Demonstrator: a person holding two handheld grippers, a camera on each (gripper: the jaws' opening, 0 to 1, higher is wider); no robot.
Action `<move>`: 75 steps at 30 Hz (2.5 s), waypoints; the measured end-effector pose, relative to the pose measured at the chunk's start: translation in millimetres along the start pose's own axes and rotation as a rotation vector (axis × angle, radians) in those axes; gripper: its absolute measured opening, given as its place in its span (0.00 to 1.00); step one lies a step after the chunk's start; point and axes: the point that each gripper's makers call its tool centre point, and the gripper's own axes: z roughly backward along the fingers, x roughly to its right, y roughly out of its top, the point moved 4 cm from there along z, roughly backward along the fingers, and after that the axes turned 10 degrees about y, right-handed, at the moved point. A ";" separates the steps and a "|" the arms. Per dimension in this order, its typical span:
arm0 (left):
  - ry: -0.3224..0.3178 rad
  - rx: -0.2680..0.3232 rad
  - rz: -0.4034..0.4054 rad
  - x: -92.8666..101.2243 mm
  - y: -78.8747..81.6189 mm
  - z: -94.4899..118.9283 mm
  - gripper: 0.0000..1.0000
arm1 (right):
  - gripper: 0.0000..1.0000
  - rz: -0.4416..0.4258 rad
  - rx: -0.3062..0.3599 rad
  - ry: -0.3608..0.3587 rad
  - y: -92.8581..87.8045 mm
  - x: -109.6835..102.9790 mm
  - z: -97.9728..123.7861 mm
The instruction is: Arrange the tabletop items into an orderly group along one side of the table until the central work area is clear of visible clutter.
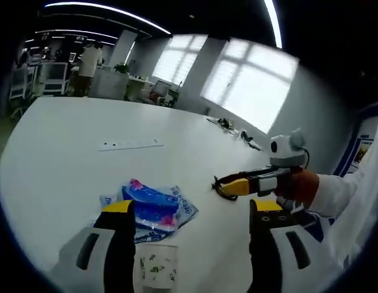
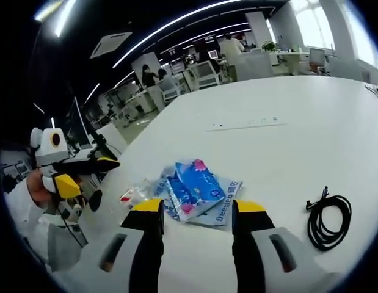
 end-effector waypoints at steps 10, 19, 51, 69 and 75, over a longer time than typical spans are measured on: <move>0.007 0.001 0.010 -17.1 -0.6 0.0 0.78 | 0.41 -0.019 -0.032 -0.015 -8.5 -2.4 -20.4; 0.010 0.000 0.013 -32.5 -0.1 -2.8 0.77 | 0.40 -0.043 -0.055 -0.036 -16.7 -5.9 -37.6; -0.001 -0.062 -0.031 -77.2 1.6 -47.4 0.75 | 0.34 -0.164 -0.121 -0.125 -49.8 14.4 -84.3; -0.006 -0.148 -0.117 -97.8 -9.6 -87.7 0.69 | 0.27 -0.190 -0.139 -0.122 -56.2 19.2 -94.3; -0.017 -0.185 -0.160 -101.8 -16.6 -101.0 0.65 | 0.25 -0.199 -0.147 -0.118 -59.2 19.9 -96.1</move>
